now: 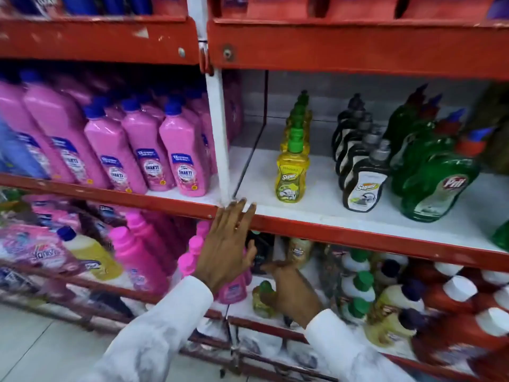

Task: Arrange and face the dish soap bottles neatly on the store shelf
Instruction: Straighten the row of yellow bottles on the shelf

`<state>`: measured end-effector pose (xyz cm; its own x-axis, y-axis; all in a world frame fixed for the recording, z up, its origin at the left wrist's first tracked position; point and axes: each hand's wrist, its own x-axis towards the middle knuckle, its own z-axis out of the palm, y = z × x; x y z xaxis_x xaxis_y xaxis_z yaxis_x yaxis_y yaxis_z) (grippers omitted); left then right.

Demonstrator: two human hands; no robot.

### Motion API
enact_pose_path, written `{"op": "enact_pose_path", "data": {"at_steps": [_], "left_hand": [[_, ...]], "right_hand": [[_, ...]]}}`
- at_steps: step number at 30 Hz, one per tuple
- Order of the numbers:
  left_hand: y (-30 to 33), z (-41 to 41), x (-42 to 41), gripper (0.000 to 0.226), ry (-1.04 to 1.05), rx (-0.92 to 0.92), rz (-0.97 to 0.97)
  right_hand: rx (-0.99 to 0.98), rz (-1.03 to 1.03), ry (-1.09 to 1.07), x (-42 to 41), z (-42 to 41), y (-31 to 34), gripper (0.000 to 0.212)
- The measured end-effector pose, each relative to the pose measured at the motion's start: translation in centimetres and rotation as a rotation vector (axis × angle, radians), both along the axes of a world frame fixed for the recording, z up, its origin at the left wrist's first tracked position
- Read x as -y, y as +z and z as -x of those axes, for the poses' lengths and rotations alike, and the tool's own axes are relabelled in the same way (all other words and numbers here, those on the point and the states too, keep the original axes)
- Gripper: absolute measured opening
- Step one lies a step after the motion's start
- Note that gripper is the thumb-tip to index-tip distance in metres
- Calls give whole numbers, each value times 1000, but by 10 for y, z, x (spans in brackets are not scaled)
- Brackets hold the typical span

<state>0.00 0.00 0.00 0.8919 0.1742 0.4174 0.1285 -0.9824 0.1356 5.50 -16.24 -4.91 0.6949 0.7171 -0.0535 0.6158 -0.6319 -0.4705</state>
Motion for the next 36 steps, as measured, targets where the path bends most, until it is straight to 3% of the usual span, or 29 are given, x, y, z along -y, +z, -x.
{"op": "enact_pose_path", "data": {"at_steps": [4,7,10,15,22,26,36], "left_hand": [[-1,-2,-2,79,-11,-38,62],[-2,-2,-2,79,-29,-10,111],[-2,-2,-2,75,-37,6,125],[-1,-3,-4,72,-31,44,135],[-10,-9,0,64,-25,153,200],[-11,-7,3,65,-20,176,212],[-26,-8,9,77,8,179,145]], "right_hand": [[-93,151,-40,-19,-5,-56,34],[-70,145,-73,-30,-1,-51,26],[-60,116,-136,-27,6,-30,27],[-84,-102,-227,-4,12,34,34],[185,-479,-223,33,20,184,40],[258,-605,-199,31,1,236,41],[195,-460,-107,-9,-81,213,46]]}}
